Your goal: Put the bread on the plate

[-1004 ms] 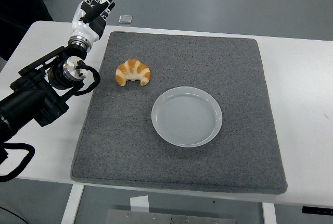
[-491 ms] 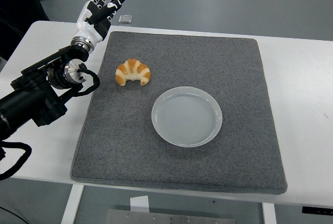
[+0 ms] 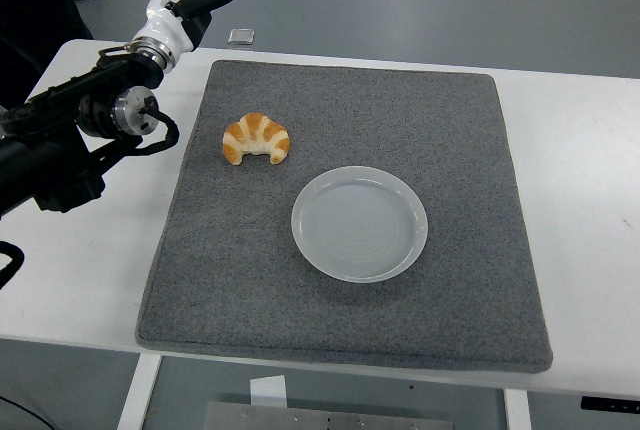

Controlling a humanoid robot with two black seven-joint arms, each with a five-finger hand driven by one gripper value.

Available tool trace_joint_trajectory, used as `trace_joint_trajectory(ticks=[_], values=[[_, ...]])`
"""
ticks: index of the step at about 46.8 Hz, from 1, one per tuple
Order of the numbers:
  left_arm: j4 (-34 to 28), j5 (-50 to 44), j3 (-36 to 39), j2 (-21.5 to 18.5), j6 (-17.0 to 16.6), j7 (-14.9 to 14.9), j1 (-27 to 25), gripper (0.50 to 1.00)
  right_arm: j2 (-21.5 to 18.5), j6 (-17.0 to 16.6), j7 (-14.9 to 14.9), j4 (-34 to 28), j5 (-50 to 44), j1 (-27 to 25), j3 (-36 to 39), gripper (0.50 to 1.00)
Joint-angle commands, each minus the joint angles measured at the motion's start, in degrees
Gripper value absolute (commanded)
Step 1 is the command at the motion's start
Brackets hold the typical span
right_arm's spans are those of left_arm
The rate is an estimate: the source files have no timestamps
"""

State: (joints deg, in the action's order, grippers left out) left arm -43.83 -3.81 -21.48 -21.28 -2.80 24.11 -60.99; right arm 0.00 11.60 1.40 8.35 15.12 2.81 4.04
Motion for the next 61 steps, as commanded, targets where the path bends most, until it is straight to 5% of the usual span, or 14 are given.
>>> trace_joint_trajectory(ticks=[1, 13, 30, 43, 61], values=[[-0.56, 0.73, 3.1, -2.53, -0.01, -0.2, -1.94, 0.994, 0.0, 0.0, 0.01, 0.0, 0.0, 0.0, 0.0, 0.952], [-6.0, 5.56, 23.48, -8.95, 0.43, -2.4, -11.34, 0.992, 0.0, 0.0, 0.01, 0.0, 0.0, 0.0, 0.0, 0.952], [-10.93, 24.98, 39.84, -12.56, 0.51, -2.49, -20.48, 0.992, 0.0, 0.0, 0.01, 0.0, 0.0, 0.0, 0.0, 0.954], [-14.79, 44.06, 45.82, -15.02, 2.71, -2.49, -24.62, 0.992, 0.0, 0.0, 0.01, 0.0, 0.0, 0.0, 0.0, 0.952], [-17.17, 39.76, 48.19, -15.9, 3.68, -7.85, -24.62, 0.99, 0.0, 0.0, 0.01, 0.0, 0.0, 0.0, 0.0, 0.954]])
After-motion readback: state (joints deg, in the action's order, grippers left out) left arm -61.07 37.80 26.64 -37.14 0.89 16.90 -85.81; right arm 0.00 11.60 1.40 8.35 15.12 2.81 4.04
